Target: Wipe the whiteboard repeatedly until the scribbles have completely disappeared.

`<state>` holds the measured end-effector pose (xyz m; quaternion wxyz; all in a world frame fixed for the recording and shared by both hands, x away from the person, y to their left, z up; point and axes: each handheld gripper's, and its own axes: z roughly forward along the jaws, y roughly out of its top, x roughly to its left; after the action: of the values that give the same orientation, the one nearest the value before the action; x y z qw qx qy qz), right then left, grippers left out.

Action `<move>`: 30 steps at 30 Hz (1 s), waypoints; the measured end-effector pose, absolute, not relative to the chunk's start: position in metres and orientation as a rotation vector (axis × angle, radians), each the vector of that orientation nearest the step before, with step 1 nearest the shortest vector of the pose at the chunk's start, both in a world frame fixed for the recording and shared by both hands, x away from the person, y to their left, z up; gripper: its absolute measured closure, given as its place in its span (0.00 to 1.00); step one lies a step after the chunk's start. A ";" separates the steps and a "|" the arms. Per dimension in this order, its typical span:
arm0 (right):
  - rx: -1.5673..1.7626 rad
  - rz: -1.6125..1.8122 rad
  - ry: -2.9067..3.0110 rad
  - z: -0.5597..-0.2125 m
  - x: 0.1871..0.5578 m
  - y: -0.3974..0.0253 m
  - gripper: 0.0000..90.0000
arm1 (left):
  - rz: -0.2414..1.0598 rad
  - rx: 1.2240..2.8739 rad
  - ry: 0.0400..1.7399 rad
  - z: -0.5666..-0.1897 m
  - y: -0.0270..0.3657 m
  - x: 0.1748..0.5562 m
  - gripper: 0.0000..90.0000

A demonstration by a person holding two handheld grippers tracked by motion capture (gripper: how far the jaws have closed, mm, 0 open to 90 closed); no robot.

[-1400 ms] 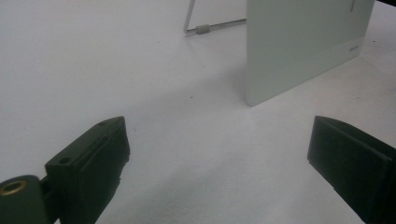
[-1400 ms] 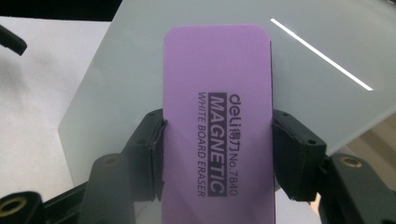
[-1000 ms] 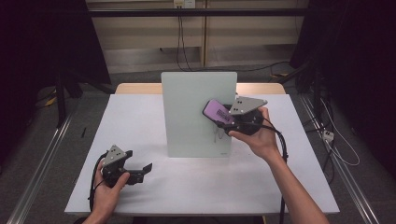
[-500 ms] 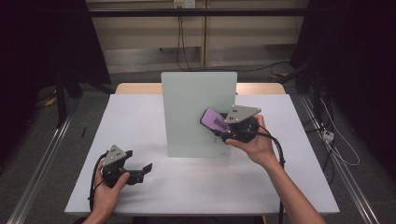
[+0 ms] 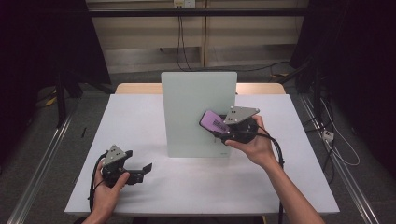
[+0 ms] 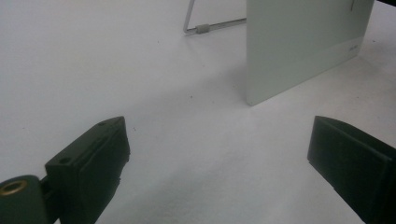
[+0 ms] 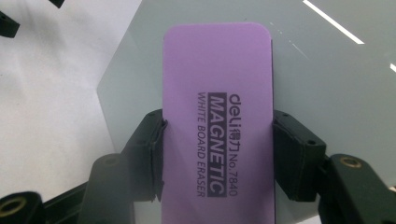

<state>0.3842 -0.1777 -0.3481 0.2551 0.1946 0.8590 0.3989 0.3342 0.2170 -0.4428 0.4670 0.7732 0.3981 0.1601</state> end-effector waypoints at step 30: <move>0.556 1.085 2.221 -0.329 0.386 -0.191 0.46 | 0.390 1.900 0.975 -0.443 0.216 0.334 0.06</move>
<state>0.3858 -0.1912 -0.3291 0.2991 0.2095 0.8365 0.4087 0.3342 0.2159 -0.4432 0.4667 0.7740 0.3972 0.1588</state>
